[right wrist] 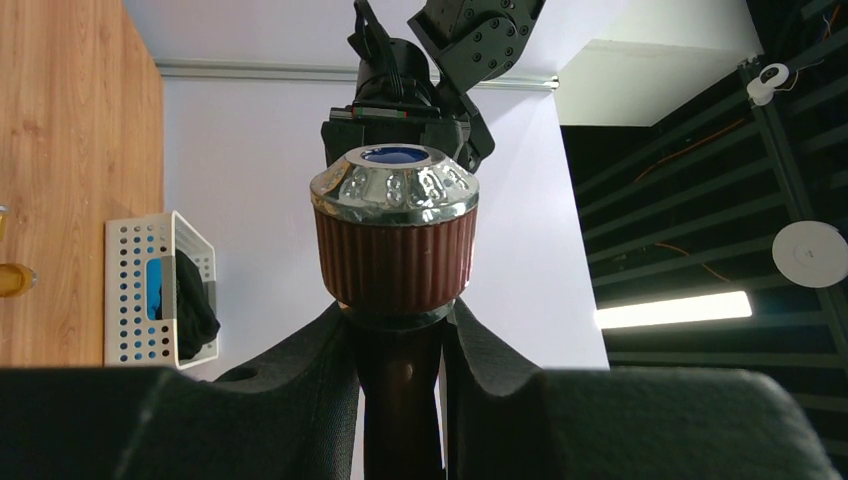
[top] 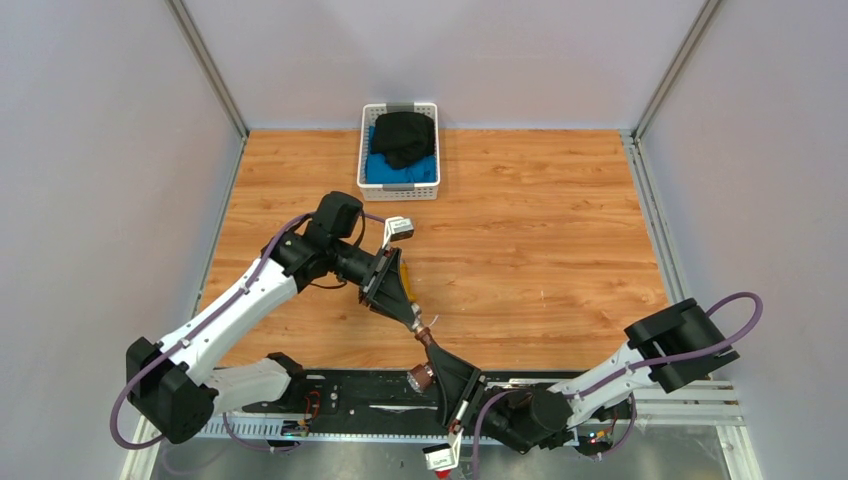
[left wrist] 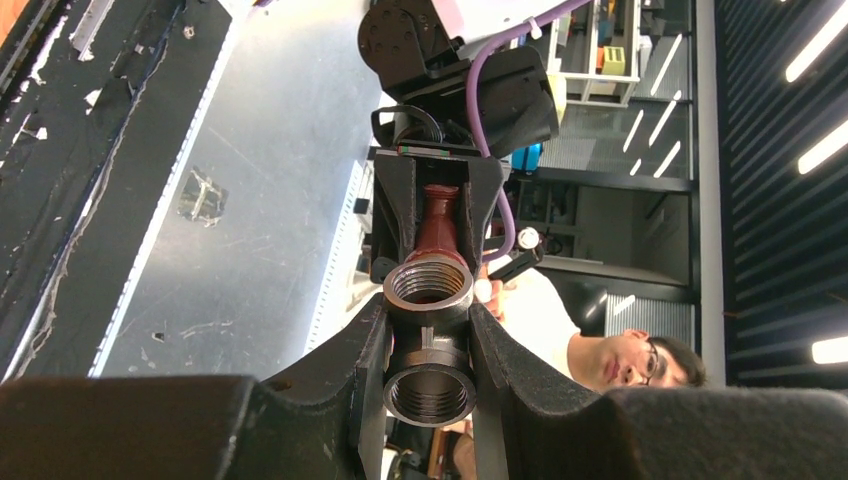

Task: Install the water faucets
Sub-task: Install the water faucet onto the adaptor.

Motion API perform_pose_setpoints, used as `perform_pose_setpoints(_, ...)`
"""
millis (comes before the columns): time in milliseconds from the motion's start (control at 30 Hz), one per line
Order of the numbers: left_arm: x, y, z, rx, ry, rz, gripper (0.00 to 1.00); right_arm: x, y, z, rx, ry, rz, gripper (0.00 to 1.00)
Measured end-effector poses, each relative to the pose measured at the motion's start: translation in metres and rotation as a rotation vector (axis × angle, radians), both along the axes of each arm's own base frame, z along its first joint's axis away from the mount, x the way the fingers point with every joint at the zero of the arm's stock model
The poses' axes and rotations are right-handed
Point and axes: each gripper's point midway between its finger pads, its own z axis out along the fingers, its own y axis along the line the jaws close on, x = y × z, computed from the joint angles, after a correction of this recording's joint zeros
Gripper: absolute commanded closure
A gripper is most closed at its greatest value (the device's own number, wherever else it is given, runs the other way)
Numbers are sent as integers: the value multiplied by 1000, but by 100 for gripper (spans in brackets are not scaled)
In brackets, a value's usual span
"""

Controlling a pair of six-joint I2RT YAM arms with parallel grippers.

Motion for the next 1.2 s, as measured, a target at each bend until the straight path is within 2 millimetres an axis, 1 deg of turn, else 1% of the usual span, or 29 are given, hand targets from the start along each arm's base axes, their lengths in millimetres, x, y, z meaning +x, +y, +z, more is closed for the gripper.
perform_pose_setpoints(367,-4,-1,1,0,-18,-10,100,-3,0,3,35,44,34,100)
perform_pose_setpoints(800,-9,1,5,-43,-50,-47,100,-4,-1,8,112,147,95,100)
perform_pose_setpoints(900,-10,1,9,-56,-69,-53,100,-4,-2,10,131,167,104,100)
perform_pose_setpoints(1200,-9,0,24,-86,-107,-63,100,-5,1,26,216,255,133,100)
